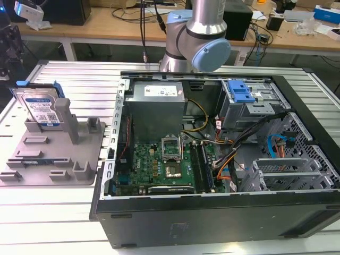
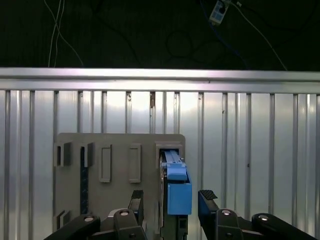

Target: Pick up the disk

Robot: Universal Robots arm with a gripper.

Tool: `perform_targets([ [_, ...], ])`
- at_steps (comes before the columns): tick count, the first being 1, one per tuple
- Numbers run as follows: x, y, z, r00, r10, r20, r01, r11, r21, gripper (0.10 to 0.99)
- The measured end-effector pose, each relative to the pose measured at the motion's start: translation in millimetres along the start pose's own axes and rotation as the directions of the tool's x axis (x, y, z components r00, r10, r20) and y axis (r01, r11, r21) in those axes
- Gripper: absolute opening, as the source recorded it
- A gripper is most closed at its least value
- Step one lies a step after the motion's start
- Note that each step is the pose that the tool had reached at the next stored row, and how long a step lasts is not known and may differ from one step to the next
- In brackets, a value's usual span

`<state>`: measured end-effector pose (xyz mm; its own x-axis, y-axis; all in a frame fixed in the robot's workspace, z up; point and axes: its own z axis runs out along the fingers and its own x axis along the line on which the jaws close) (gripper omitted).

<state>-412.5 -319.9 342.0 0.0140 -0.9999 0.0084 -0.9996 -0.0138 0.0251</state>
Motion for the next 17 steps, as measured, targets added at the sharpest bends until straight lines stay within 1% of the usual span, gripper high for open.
perform_targets([
  [7,-0.5,-2.3,7.8,1.0000,-0.001,0.0000,0.001,1.0000,0.000,0.557],
  [9,-0.6,-2.6,11.6,1.0000,-0.001,0.0000,0.001,1.0000,0.000,0.557],
  [15,-2.2,-2.8,17.4,1.0000,-0.002,-0.0004,0.002,1.0000,0.000,0.557],
  [17,-2.3,-2.8,20.3,1.0000,-0.003,-0.0008,0.003,1.0000,0.000,0.557],
])
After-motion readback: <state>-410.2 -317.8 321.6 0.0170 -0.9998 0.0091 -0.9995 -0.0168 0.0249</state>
